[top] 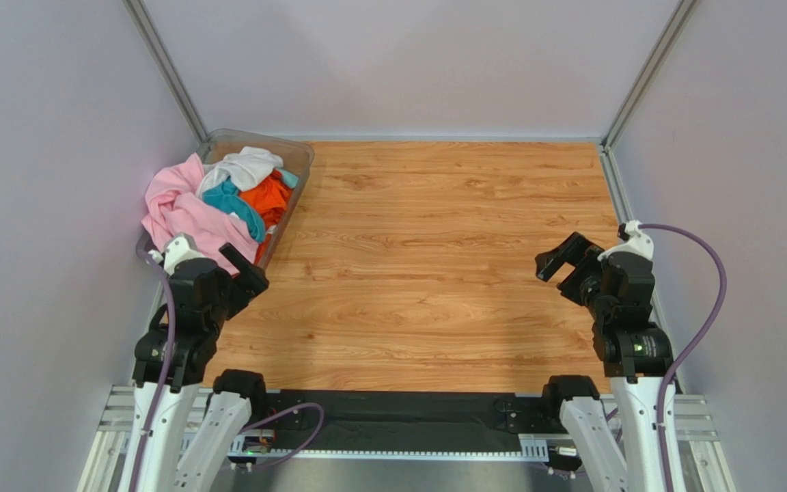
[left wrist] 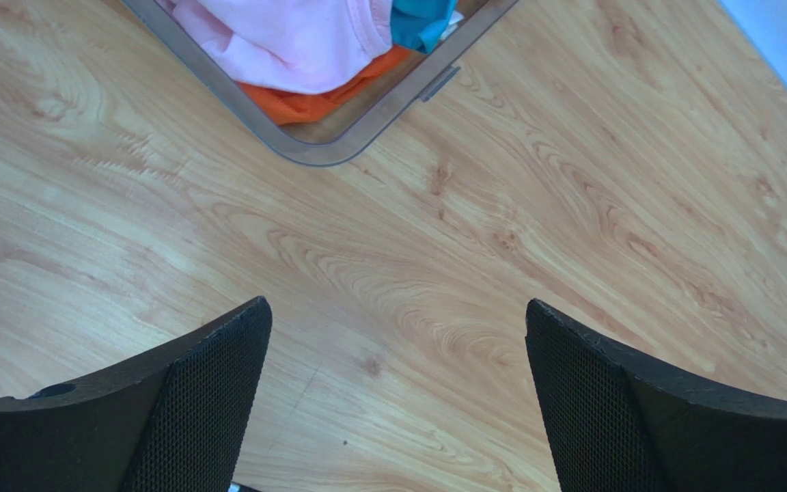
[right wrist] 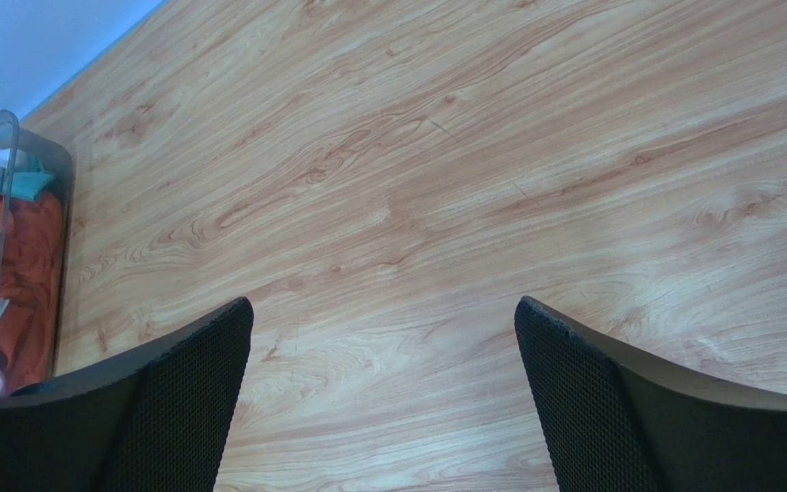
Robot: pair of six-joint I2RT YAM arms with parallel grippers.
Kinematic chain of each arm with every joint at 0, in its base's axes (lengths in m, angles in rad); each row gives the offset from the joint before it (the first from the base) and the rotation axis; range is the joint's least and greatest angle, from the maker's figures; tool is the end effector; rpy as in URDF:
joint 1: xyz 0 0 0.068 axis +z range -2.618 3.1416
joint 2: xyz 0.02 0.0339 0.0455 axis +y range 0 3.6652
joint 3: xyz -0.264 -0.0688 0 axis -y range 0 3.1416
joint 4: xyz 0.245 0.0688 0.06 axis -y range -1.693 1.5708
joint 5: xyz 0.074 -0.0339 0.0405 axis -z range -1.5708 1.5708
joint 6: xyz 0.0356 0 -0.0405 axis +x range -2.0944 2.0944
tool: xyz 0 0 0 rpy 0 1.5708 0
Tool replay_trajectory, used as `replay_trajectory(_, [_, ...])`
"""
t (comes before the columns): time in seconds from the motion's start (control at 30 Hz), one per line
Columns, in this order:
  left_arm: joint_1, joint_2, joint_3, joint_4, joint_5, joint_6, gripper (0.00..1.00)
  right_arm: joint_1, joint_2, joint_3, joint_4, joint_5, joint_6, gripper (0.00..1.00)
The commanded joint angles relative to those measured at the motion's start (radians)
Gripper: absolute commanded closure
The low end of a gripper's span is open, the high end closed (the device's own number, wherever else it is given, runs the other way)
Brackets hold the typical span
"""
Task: Fold and stack the t-shirts
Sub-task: Grab the tshirt from the pile
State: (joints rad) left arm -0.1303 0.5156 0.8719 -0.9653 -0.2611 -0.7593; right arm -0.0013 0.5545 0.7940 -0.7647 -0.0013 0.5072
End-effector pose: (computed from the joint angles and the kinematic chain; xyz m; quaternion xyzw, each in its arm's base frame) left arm 0.0884 -0.0023 0.3234 -0.3292 0.8173 -0.0932 0.4637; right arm 0.1142 -0.0001 0.3140 0.2176 0.8387 0.1255 0.4833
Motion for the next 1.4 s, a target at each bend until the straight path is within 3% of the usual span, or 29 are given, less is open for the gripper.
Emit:
replay_trajectory(0.0, [0.006, 0.041, 0.012, -0.006, -0.032, -0.038, 0.00, -0.003, -0.002, -0.013, 0.036, -0.039, -0.044, 0.00])
replay_trajectory(0.13, [0.006, 0.116, 0.022, 0.023, -0.076, -0.049, 0.00, -0.003, 0.010, -0.039, 0.054, -0.095, -0.099, 0.00])
replay_trajectory(0.23, [0.020, 0.255, 0.064, 0.022, -0.164, -0.087, 0.00, -0.003, 0.018, -0.065, 0.061, -0.157, -0.098, 0.00])
replay_trajectory(0.4, [0.079, 0.426, 0.167, 0.034, -0.188, -0.097, 0.00, -0.003, 0.022, -0.070, 0.045, -0.134, -0.058, 0.00])
replay_trajectory(0.53, [0.185, 0.552, 0.217, 0.154, -0.069, -0.016, 0.00, -0.003, 0.012, -0.091, 0.041, -0.138, -0.056, 0.00])
replay_trajectory(0.67, [0.270, 0.679, 0.297, 0.172, -0.067, 0.006, 0.00, -0.003, 0.025, -0.090, 0.036, -0.158, -0.059, 0.00])
replay_trajectory(0.97, [0.311, 0.951, 0.470, 0.218, -0.104, 0.019, 0.06, -0.003, 0.030, -0.098, 0.039, -0.157, -0.058, 0.00])
replay_trajectory(1.2, [0.313, 1.080, 0.529, 0.223, -0.141, -0.009, 0.28, -0.003, 0.033, -0.104, 0.041, -0.154, -0.058, 0.00])
replay_trajectory(1.33, [0.316, 1.098, 0.515, 0.211, -0.161, -0.035, 0.53, -0.005, 0.041, -0.104, 0.042, -0.152, -0.058, 0.00])
replay_trajectory(1.37, [0.316, 1.100, 0.507, 0.212, -0.165, -0.041, 0.53, -0.003, 0.041, -0.105, 0.044, -0.151, -0.058, 0.00])
